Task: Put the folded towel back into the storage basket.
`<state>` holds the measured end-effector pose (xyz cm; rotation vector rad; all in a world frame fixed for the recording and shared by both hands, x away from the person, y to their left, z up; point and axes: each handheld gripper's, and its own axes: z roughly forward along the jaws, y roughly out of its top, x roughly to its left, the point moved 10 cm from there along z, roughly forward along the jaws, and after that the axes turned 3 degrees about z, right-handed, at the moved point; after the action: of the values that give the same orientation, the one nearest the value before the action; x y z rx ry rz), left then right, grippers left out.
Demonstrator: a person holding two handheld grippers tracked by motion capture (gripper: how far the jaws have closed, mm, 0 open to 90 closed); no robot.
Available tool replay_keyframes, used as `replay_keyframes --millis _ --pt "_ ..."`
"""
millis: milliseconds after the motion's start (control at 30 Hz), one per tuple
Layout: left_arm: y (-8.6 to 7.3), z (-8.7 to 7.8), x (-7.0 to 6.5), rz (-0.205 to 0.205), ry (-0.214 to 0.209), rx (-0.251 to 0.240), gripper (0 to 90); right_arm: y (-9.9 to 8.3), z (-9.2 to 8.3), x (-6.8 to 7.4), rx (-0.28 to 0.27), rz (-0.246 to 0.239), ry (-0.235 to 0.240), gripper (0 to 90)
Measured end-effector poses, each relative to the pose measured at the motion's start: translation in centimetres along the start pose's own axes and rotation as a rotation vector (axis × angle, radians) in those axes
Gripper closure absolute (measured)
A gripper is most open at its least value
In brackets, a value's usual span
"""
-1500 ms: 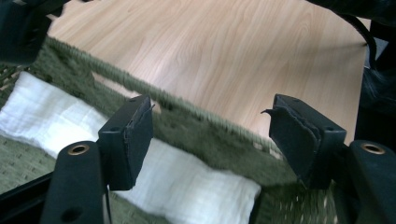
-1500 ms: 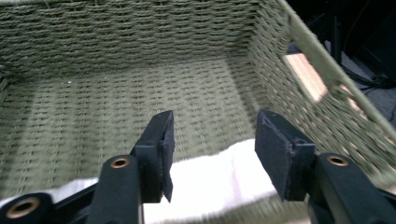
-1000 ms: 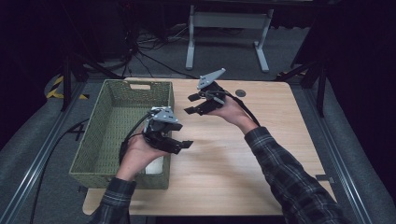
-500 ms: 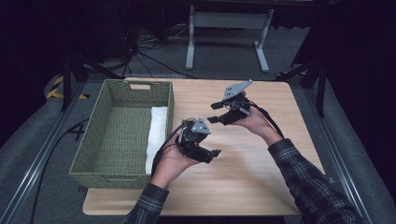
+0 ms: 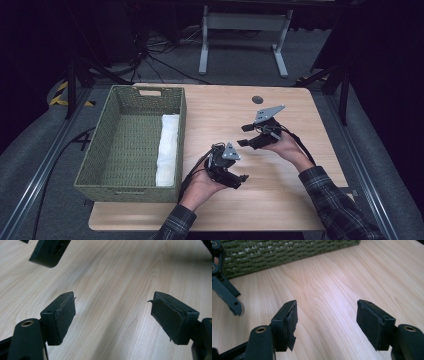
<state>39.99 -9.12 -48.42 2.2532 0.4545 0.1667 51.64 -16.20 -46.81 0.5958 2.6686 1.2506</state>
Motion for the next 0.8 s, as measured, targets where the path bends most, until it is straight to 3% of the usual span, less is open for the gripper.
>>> replay_keyframes --millis 200,367,567,700,800 --pt "-1.1 1.1 0.1 -0.006 0.002 -0.009 18.1 -3.0 -1.1 -0.4 0.011 0.031 -0.045 32.4" --pt "-2.3 1.9 0.7 -0.01 0.04 -0.004 16.1 -5.2 -1.7 -0.4 0.023 0.049 -0.106 32.0" --pt "-3.8 3.2 0.8 -0.009 0.055 0.049 15.1 -8.7 -2.5 0.0 0.057 0.099 -0.144 28.2" --pt "-4.3 3.8 1.0 -0.002 0.069 0.084 14.3 -10.1 -3.1 0.0 0.063 0.101 -0.179 24.8" --pt "-4.3 4.1 0.8 -0.005 0.066 0.07 11.8 -11.5 -3.4 -0.1 0.086 0.118 -0.188 21.0"
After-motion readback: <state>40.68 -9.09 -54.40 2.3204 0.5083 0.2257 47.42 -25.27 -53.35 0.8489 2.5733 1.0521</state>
